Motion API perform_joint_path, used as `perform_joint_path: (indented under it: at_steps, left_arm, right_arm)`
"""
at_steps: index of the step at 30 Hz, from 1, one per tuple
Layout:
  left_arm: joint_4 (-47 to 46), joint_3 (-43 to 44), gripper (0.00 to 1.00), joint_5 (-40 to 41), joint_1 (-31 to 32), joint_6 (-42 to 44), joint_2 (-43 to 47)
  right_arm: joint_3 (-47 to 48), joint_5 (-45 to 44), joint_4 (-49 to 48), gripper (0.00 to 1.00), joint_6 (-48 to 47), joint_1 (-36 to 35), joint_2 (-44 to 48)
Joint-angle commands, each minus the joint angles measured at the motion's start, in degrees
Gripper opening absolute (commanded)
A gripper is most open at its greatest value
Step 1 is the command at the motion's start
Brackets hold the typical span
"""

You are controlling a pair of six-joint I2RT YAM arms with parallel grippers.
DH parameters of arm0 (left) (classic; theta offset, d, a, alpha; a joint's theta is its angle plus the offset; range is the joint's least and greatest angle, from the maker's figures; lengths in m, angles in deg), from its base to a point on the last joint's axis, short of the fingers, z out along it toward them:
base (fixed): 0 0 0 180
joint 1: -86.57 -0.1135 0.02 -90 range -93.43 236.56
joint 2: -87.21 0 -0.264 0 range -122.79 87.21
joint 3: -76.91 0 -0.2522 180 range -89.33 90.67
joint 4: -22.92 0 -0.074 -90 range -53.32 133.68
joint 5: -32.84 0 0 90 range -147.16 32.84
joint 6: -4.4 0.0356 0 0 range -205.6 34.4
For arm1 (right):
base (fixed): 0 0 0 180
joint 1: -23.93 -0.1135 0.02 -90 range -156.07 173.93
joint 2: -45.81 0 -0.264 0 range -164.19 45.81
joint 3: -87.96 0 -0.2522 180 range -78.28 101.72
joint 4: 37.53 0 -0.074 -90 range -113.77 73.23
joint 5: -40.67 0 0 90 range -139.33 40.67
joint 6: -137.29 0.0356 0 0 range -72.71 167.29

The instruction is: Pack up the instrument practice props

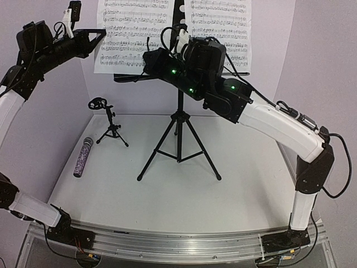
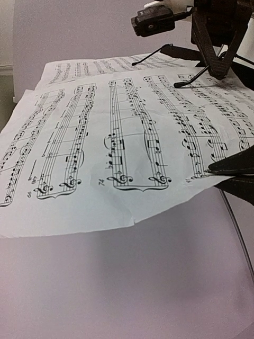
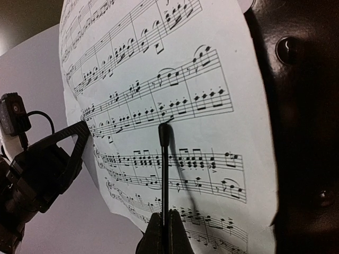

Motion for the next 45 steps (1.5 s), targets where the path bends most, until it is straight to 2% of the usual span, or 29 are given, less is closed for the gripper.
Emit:
perform_joint_path:
  at_steps: [1,7,13,18,22,29,40,43,45]
  left_arm:
    - [0.00,0.36,0.00,2.90,-0.41,0.49,1.44]
    - [-0.67,-0.59,0.00,8.87,-0.43,1.31,3.80]
    - [-8.76,-4.43,0.00,24.53,-0.43,8.00,9.35]
    - [-16.05,-11.87,0.00,30.44,-0.43,14.13,15.74]
    - [-12.30,-18.16,0.00,31.74,-0.43,14.09,19.73]
    - [-1.06,-31.51,0.00,35.38,-0.93,6.58,24.86]
    - [10.17,-37.08,0.00,30.65,-3.53,-3.34,23.09]
    - [14.21,-40.24,0.00,29.84,-6.35,-5.47,21.83]
    - [17.32,-43.20,0.00,29.23,-9.61,-6.07,19.48]
  right_arm:
    - [0.60,-0.65,-0.34,0.00,-0.95,-0.40,1.88]
    - [0.09,-1.06,-0.34,0.00,-0.98,-0.40,2.25]
    - [0.02,-1.29,-0.34,0.00,-1.02,-0.40,2.13]
    - [0.75,-1.13,-0.33,0.00,-1.04,-0.42,1.53]
    - [1.21,-0.99,-0.34,0.00,-1.21,-0.39,1.09]
    - [1.24,1.69,-2.43,0.00,-3.66,-0.40,0.94]
    - [-2.48,2.90,-6.49,0.00,-5.03,-0.40,2.78]
    - [-3.91,1.97,-7.46,0.01,-5.07,-0.42,3.41]
    - [-4.62,1.46,-8.13,0.06,-5.03,-0.42,3.58]
